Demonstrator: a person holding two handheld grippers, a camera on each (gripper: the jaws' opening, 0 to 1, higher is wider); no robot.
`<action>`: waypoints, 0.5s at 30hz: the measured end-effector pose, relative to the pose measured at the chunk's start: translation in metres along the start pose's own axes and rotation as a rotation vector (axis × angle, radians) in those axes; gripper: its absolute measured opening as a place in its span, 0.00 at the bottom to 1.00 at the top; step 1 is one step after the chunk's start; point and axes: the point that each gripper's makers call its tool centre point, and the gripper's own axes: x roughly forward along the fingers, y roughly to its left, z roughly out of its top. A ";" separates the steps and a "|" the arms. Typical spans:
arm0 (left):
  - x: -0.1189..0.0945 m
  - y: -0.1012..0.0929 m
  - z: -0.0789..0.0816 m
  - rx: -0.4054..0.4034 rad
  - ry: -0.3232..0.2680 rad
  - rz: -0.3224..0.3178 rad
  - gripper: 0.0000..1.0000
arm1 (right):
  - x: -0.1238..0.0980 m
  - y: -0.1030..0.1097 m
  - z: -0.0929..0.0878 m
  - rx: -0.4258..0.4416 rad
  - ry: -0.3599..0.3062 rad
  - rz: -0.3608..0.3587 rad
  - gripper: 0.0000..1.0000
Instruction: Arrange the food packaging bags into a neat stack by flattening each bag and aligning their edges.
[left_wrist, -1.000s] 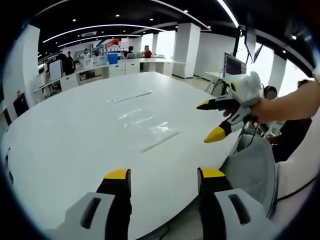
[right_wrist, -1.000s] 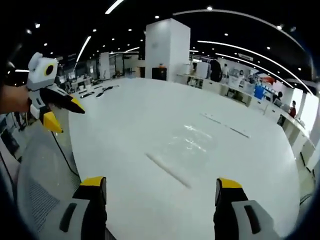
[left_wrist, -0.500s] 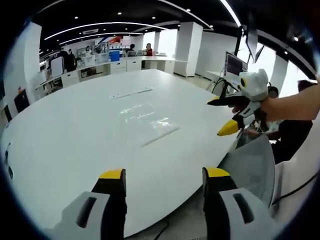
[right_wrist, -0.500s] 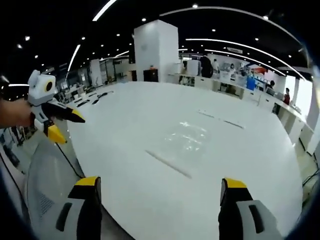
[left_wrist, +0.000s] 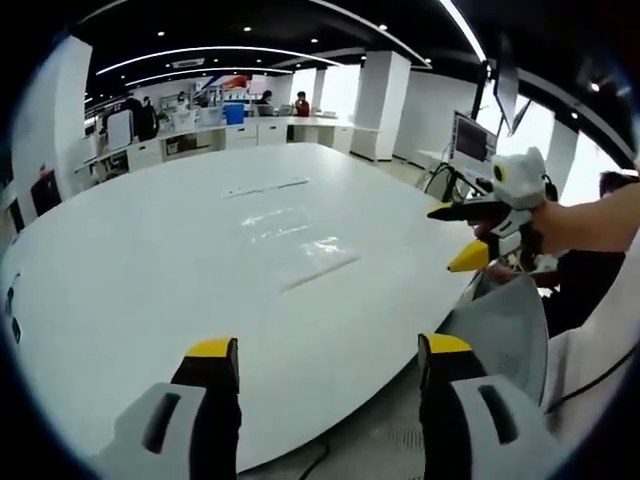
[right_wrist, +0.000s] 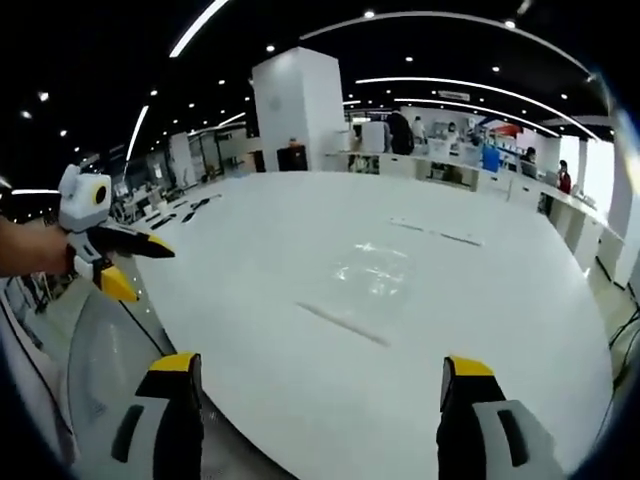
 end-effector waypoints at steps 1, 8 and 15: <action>0.000 0.000 0.000 -0.003 -0.002 0.000 0.75 | 0.000 0.000 0.000 0.001 -0.001 0.000 1.00; -0.006 0.000 0.001 -0.034 -0.029 0.007 0.81 | -0.008 0.004 -0.002 0.019 -0.014 0.002 1.00; -0.009 0.001 -0.001 -0.053 -0.050 0.010 0.88 | -0.015 0.013 0.004 0.045 -0.062 0.016 1.00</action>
